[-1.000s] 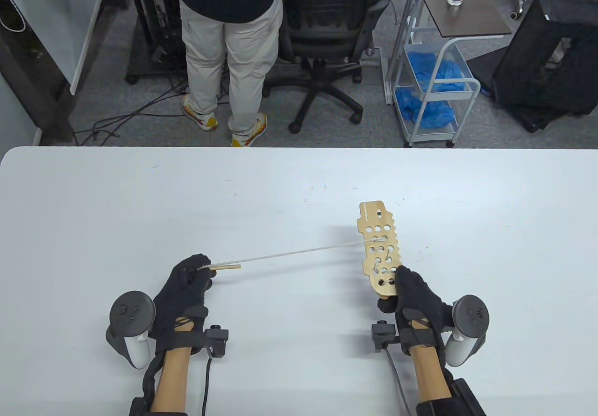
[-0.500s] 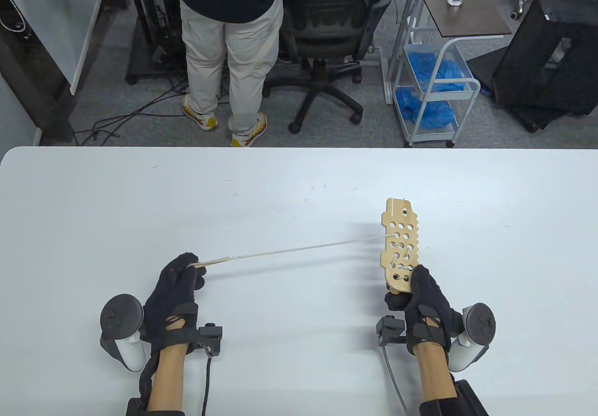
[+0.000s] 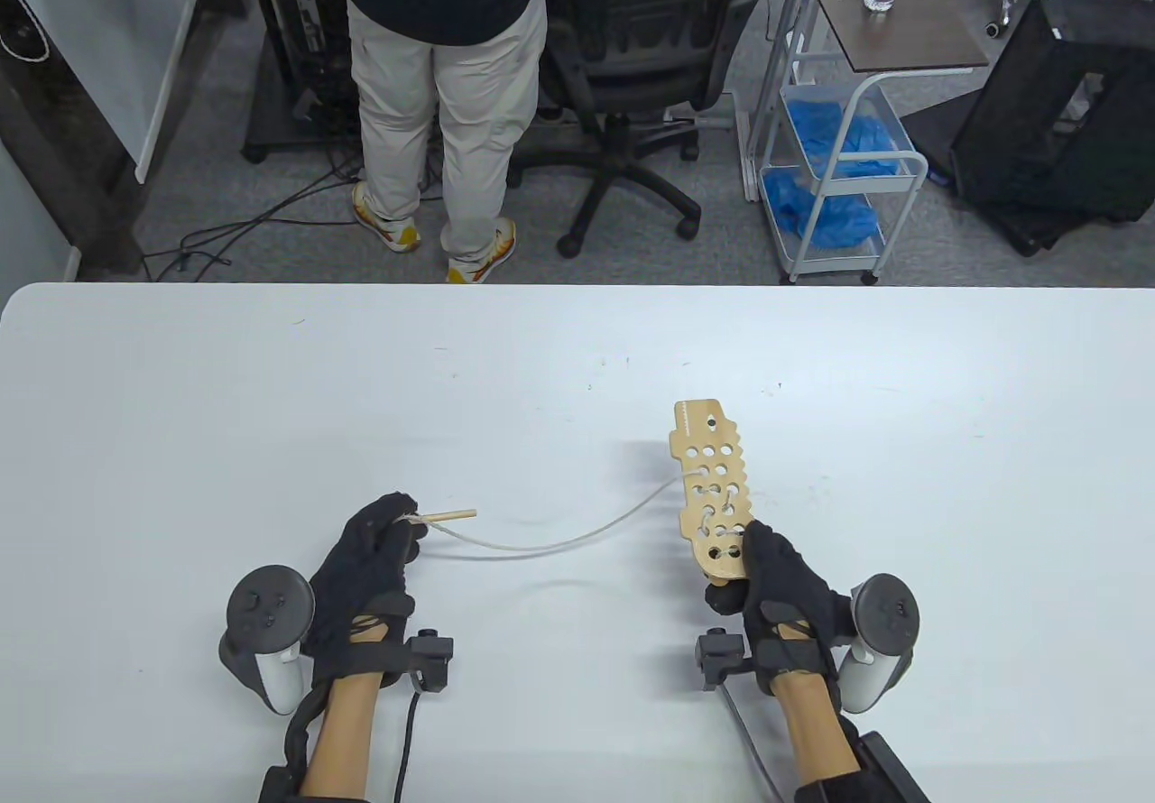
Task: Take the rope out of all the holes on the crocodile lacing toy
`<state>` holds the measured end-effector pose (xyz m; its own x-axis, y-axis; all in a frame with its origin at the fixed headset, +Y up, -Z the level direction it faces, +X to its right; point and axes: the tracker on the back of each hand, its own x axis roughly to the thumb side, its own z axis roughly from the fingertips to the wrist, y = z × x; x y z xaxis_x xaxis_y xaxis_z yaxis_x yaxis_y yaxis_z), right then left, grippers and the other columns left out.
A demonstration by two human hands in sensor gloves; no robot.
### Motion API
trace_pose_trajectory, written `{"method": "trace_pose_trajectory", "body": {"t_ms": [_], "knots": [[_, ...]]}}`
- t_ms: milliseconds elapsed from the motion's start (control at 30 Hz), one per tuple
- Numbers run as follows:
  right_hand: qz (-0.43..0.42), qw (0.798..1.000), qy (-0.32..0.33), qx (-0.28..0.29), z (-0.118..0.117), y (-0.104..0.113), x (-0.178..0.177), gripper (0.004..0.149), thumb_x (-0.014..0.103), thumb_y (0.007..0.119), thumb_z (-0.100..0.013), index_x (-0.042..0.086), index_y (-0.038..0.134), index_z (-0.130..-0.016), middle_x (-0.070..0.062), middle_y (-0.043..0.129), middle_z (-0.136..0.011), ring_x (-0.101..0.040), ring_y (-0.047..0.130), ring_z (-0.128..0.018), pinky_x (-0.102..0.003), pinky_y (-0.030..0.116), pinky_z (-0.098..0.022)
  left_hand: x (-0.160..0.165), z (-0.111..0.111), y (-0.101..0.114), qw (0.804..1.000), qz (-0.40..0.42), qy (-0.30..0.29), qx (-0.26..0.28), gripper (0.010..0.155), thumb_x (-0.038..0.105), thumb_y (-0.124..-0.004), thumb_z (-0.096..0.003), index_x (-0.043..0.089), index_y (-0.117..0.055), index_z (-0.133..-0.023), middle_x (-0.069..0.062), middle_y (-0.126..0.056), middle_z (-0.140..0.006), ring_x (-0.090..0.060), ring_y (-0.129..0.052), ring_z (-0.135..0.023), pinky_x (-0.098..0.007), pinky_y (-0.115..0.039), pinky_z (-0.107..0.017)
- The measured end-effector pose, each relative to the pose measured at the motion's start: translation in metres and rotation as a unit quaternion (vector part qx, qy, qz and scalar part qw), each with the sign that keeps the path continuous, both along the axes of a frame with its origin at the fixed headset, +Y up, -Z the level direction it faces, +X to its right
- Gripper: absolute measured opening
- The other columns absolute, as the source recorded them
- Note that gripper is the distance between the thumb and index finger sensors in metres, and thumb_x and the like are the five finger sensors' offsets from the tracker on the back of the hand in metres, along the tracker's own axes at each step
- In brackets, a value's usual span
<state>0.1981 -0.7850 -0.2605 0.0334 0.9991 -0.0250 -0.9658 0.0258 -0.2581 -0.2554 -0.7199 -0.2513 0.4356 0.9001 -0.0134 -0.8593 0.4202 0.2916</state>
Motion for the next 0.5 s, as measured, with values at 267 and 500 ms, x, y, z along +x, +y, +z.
{"method": "trace_pose_trajectory", "body": {"t_ms": [267, 500], "knots": [[0.036, 0.997, 0.062, 0.026, 0.006, 0.011, -0.033, 0.049, 0.040, 0.075, -0.045, -0.004, 0.086, -0.063, -0.027, 0.098, -0.050, -0.030, 0.101, -0.018, -0.053, 0.084, -0.020, 0.022, 0.001, 0.008, 0.997, -0.058, -0.040, 0.029, 0.042, 0.036, -0.082, -0.0483, 0.037, -0.085, -0.090, 0.004, -0.101, -0.075, -0.016, -0.099, -0.063, -0.056, -0.074, -0.064], [0.136, 0.980, 0.124, 0.078, 0.010, 0.027, -0.058, 0.048, 0.041, 0.076, -0.045, -0.003, 0.087, -0.062, -0.026, 0.098, -0.049, -0.029, 0.101, -0.017, -0.053, 0.084, -0.019, 0.039, 0.006, 0.017, 0.989, -0.113, -0.067, 0.061, 0.042, 0.037, -0.082, -0.0484, 0.038, -0.085, -0.090, 0.004, -0.101, -0.076, -0.016, -0.098, -0.064, -0.056, -0.074, -0.065]]}}
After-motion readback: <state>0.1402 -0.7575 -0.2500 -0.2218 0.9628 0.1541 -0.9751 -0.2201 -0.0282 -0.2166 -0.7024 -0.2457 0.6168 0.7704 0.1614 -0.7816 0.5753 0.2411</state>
